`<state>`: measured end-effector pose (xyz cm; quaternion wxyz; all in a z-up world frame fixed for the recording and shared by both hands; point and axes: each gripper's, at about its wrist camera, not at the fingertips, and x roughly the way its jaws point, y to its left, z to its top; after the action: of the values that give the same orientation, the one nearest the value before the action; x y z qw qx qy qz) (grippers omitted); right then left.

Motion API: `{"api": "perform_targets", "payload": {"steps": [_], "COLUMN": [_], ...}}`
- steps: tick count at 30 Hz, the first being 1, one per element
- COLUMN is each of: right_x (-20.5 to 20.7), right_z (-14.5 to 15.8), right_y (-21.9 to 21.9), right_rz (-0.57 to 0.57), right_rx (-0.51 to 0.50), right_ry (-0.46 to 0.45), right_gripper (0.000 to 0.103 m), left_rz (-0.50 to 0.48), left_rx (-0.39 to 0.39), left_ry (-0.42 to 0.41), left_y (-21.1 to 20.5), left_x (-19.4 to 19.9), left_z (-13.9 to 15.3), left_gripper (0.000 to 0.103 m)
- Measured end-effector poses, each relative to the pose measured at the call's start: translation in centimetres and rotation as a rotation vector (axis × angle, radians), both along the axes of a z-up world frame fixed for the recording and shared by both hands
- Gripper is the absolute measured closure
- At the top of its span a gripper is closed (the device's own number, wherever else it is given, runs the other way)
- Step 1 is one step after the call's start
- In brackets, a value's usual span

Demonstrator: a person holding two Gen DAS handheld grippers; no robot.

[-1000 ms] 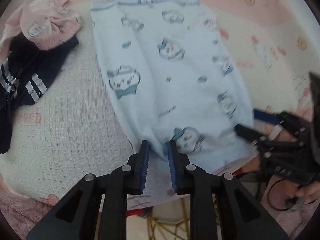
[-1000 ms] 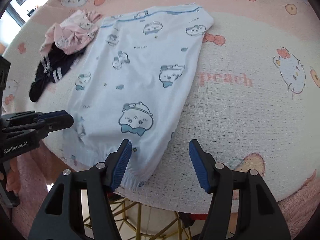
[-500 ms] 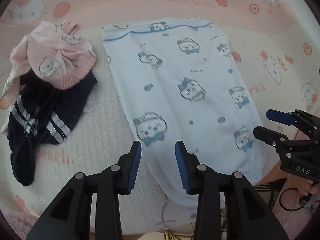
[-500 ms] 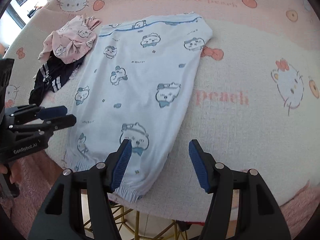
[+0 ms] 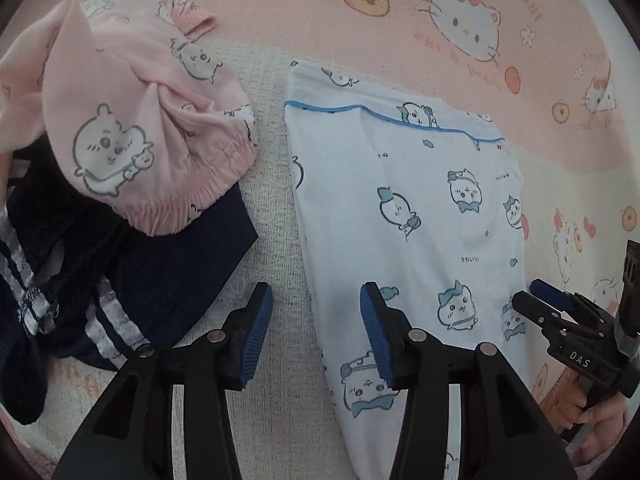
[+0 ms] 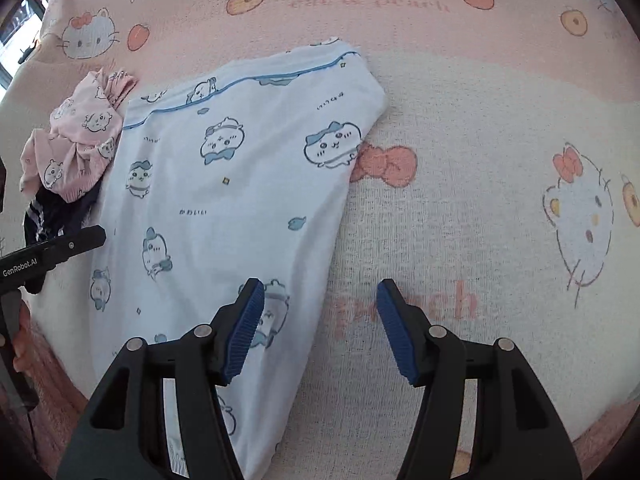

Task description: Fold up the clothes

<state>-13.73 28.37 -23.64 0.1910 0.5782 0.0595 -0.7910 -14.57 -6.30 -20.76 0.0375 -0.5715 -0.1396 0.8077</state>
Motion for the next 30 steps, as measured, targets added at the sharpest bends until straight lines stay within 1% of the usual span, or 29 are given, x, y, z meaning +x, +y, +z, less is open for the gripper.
{"api": "perform_targets", "payload": {"steps": [1, 2, 3, 5, 7, 10, 11, 12, 13, 14, 15, 16, 17, 18, 19, 20, 21, 22, 23, 24, 25, 26, 27, 28, 30], "right_x": [-0.2, -0.4, -0.5, -0.6, -0.7, -0.8, -0.8, -0.9, -0.9, -0.9, -1.0, -1.0, -1.1, -1.3, -1.5, -1.6, -1.7, -1.6, -1.2, -0.8, -0.4, -0.2, -0.1, 0.2, 1.2], "right_z": [-0.2, -0.4, -0.6, -0.7, -0.4, 0.1, 0.2, 0.4, 0.5, 0.7, 0.8, 1.0, 1.3, 1.9, 2.3, 2.2, 1.7, 0.7, -0.4, -0.9, -0.8, -0.8, -0.6, -0.3, 0.5], "right_y": [-0.4, -0.8, -1.2, -1.3, -1.0, -0.5, -0.3, -0.2, 0.0, 0.2, 0.3, 0.5, 0.6, 0.5, 0.5, 0.2, -0.2, -0.7, -1.1, -1.3, -0.9, -0.4, 0.3, 0.8, 1.4], "right_rz": [0.013, 0.026, 0.034, 0.032, 0.02, 0.002, -0.004, -0.01, -0.017, -0.023, -0.029, -0.035, -0.036, -0.032, -0.022, -0.002, 0.025, 0.055, 0.081, 0.099, 0.097, 0.081, 0.06, 0.042, 0.026], "right_rx": [0.015, 0.031, 0.044, 0.059, 0.062, 0.067, 0.069, 0.07, 0.072, 0.073, 0.075, 0.076, 0.062, 0.027, 0.004, 0.005, 0.021, 0.052, 0.095, 0.12, 0.137, 0.178, 0.203, 0.197, 0.156], "right_ry": [0.003, 0.006, 0.013, 0.034, 0.045, 0.062, 0.068, 0.073, 0.079, 0.084, 0.09, 0.095, 0.104, 0.117, 0.125, 0.122, 0.106, 0.078, 0.049, 0.054, 0.086, 0.095, 0.099, 0.098, 0.095], "right_gripper": [0.043, 0.043, 0.043, 0.044, 0.046, 0.046, 0.046, 0.046, 0.046, 0.046, 0.046, 0.048, 0.048, 0.048, 0.048, 0.047, 0.047, 0.048, 0.049, 0.048, 0.048, 0.046, 0.046, 0.046, 0.046], "left_rz": [0.0, -0.009, -0.017, -0.028, -0.027, -0.027, -0.027, -0.026, -0.022, -0.011, -0.001, -0.002, -0.028, -0.071, -0.116, -0.16, -0.201, -0.231, -0.251, -0.253, -0.241, -0.228, -0.211, -0.198, -0.204], "left_rx": [0.012, 0.007, 0.003, -0.005, -0.024, -0.053, -0.062, -0.072, -0.082, -0.095, -0.111, -0.129, -0.135, -0.121, -0.099, -0.078, -0.079, -0.127, -0.175, -0.224, -0.288, -0.339, -0.362, -0.354, -0.217], "left_ry": [0.0, -0.003, -0.003, 0.0, -0.004, -0.012, -0.014, -0.016, -0.016, -0.01, 0.004, 0.038, 0.069, 0.077, 0.058, 0.039, 0.014, -0.014, -0.016, -0.023, -0.057, -0.084, -0.095, -0.093, -0.036], "left_y": [-0.2, -0.2, -0.1, 0.1, -0.4, -1.2, -1.5, -1.8, -1.9, -1.9, -1.7, -1.1, -0.5, 0.2, 1.1, 2.0, 2.9, 3.5, 3.7, 3.5, 3.0, 2.5, 1.9, 1.6, 1.8], "left_x": [-0.1, 0.0, 0.1, 0.3, 0.6, 1.0, 1.2, 1.3, 1.4, 1.4, 1.3, 1.2, 1.3, 1.4, 1.4, 1.4, 1.5, 2.0, 2.6, 3.1, 3.6, 4.1, 4.6, 5.2, 6.1], "left_z": [-0.1, -0.2, -0.3, -0.3, -0.1, 0.2, 0.3, 0.4, 0.6, 1.0, 1.5, 2.2, 2.8, 2.9, 2.4, 2.0, 1.4, 0.7, 0.6, 0.8, 0.8, 0.9, 1.3, 1.6, 2.7], "left_gripper": [0.062, 0.093, 0.1, 0.101, 0.101, 0.101, 0.097, 0.097, 0.094, 0.09, 0.089, 0.089, 0.089, 0.088, 0.088, 0.088, 0.088, 0.089, 0.088, 0.088, 0.088, 0.083, 0.082, 0.082, 0.082]}}
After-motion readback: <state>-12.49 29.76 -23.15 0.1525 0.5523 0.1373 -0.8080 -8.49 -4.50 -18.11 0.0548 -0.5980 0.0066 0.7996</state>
